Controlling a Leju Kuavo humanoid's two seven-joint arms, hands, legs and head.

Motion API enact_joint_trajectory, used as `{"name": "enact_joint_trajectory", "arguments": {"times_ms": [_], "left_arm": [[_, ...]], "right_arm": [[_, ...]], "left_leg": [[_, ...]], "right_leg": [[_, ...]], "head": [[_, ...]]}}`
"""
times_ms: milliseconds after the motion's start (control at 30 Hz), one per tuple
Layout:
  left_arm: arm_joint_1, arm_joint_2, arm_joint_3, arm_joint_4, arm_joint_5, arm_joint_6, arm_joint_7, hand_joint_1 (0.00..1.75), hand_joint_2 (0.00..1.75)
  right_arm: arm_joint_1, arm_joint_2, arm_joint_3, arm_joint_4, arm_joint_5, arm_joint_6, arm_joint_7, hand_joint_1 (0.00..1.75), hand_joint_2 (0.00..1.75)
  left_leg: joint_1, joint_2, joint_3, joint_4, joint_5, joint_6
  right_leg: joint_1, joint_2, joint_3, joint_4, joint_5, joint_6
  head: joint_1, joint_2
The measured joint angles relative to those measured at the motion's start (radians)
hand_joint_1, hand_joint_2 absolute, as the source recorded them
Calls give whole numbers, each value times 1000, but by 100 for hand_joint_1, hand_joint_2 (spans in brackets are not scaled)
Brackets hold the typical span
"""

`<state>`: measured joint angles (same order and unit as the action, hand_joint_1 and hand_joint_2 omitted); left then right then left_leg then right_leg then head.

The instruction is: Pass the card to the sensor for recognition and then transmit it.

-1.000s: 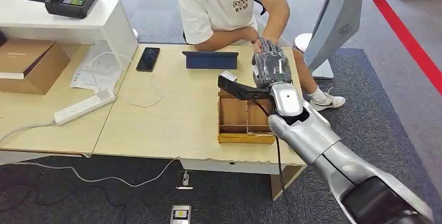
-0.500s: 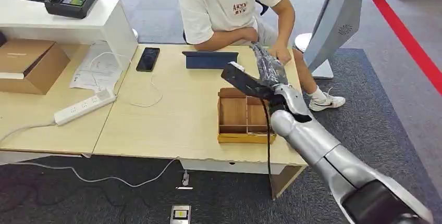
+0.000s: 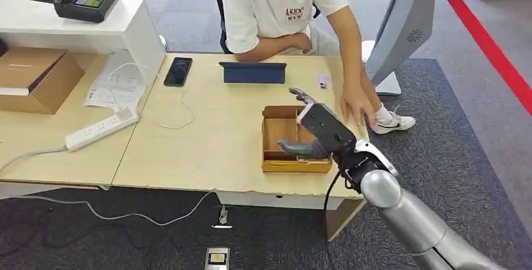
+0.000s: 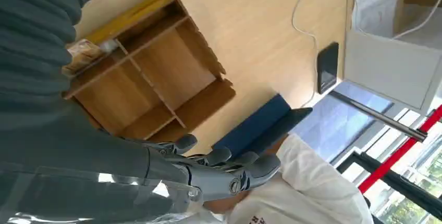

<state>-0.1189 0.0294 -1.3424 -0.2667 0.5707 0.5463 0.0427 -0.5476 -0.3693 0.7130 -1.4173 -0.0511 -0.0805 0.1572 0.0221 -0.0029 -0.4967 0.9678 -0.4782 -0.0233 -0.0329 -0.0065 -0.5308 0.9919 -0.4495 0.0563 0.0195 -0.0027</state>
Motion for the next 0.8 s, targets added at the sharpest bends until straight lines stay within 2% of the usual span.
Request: {"name": "enact_joint_trajectory", "arguments": {"times_ms": [167,267,333,433,633,800], "left_arm": [[1,0,10,1,13,5,3,0,0],[1,0,18,1,12,8,3,0,0],[1,0,21,1,9,9,8,0,0],[0,0,22,1,-1,10,17,0,0],[-1,-2,22,1,-8,18,18,0,0],[-2,-6,21,1,-20,21,29,0,0]], "right_arm": [[101,-54,-14,-109,56,29,31,0,175],[146,-76,-17,-147,207,41,104,0,175],[167,-82,-16,-160,390,49,167,0,175],[203,-82,-9,-164,604,56,214,0,175],[252,-69,6,-164,820,41,265,0,175],[276,-33,16,-149,971,-4,276,0,175]], "left_leg": [[0,0,0,0,0,0],[0,0,0,0,0,0],[0,0,0,0,0,0],[0,0,0,0,0,0],[0,0,-1,0,0,0],[0,0,-1,-1,0,0]], "right_leg": [[0,0,0,0,0,0],[0,0,0,0,0,0],[0,0,0,0,0,0],[0,0,0,0,0,0],[0,0,0,0,0,0],[0,0,0,0,0,0]], "head": [[0,0],[0,0],[0,0],[0,0],[0,0],[0,0]]}}
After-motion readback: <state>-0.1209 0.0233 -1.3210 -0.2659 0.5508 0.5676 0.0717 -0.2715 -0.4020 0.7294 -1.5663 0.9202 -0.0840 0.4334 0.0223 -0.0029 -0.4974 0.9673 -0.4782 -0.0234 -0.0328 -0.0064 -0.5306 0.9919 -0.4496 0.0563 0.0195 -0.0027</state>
